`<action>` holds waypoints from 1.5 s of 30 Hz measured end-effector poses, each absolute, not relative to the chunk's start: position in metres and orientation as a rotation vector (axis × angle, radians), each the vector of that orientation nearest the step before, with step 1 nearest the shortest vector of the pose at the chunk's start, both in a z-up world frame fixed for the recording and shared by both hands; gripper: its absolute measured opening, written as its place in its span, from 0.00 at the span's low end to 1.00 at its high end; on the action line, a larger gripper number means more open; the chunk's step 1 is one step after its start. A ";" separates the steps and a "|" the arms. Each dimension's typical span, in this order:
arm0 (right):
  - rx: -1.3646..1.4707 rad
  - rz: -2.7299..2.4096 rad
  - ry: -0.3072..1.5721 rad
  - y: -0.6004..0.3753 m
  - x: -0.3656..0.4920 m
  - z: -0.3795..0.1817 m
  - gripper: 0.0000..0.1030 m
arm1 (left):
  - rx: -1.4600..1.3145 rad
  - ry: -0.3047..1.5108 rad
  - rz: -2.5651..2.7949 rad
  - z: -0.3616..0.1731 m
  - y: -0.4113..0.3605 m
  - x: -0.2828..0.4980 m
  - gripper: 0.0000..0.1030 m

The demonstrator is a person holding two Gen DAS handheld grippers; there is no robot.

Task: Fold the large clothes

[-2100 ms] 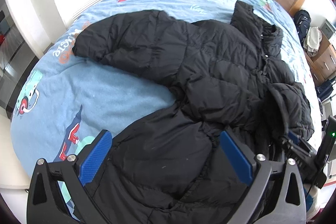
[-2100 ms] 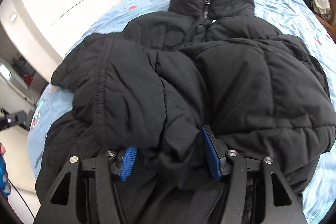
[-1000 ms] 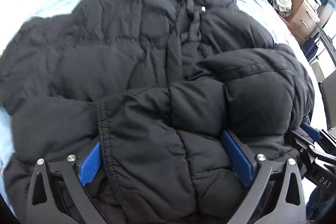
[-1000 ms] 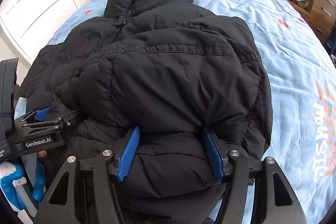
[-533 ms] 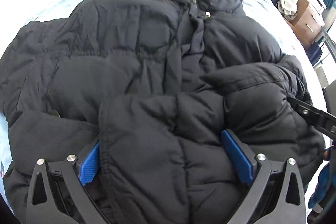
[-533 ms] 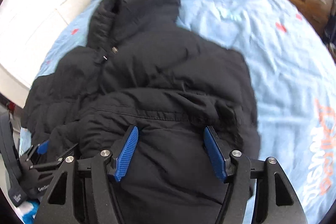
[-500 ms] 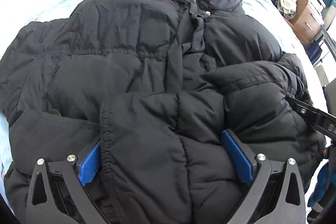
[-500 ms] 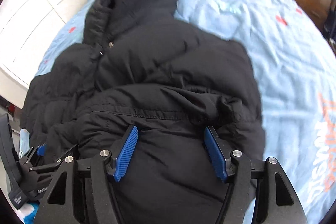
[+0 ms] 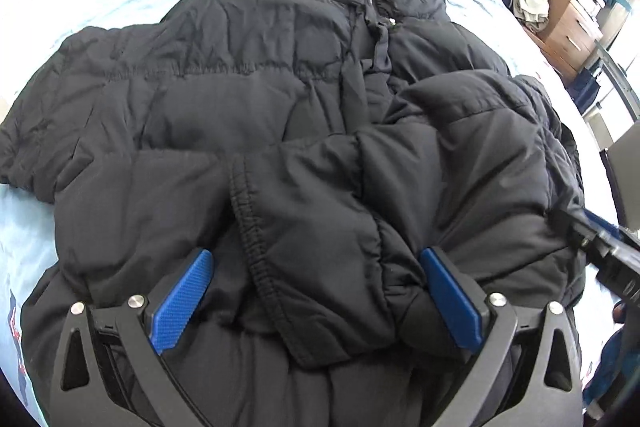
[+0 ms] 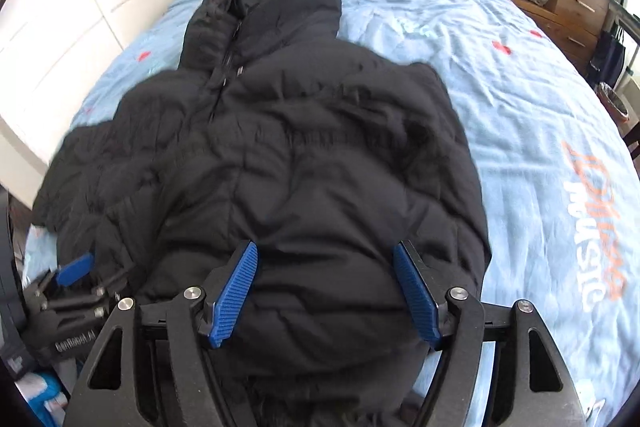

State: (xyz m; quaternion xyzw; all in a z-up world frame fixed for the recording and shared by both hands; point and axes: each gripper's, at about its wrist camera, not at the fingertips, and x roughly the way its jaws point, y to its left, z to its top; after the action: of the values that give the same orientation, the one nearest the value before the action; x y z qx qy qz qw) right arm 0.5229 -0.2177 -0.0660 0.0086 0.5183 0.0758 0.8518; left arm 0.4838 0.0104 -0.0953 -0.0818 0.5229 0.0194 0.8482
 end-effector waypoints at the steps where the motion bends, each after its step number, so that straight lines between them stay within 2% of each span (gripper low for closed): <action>1: 0.012 0.154 1.097 -0.217 0.520 -0.065 0.68 | -0.172 1.096 0.038 -0.091 0.012 0.481 1.00; 7: 0.028 0.134 1.103 -0.216 0.499 -0.036 0.68 | -0.205 1.058 0.049 -0.061 0.041 0.449 1.00; 16: 0.032 0.124 1.055 -0.202 0.451 0.038 0.69 | -0.292 1.048 0.134 -0.010 0.145 0.390 1.00; 23: 0.020 0.098 1.004 -0.188 0.437 0.084 0.73 | -0.417 1.038 0.220 0.002 0.227 0.357 1.00; 33: 0.027 0.061 1.048 -0.166 0.447 0.068 0.74 | -0.663 1.016 0.352 -0.043 0.357 0.360 1.00; 45: 0.028 0.026 1.158 -0.142 0.467 0.016 0.74 | -1.053 0.922 0.405 -0.124 0.481 0.420 0.99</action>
State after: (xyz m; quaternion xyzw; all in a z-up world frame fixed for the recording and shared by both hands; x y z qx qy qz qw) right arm 0.4668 -0.1419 0.0160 0.0131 0.5470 0.0125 0.8370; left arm 0.4202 0.4810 -0.1240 -0.4813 0.4213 0.1852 0.7460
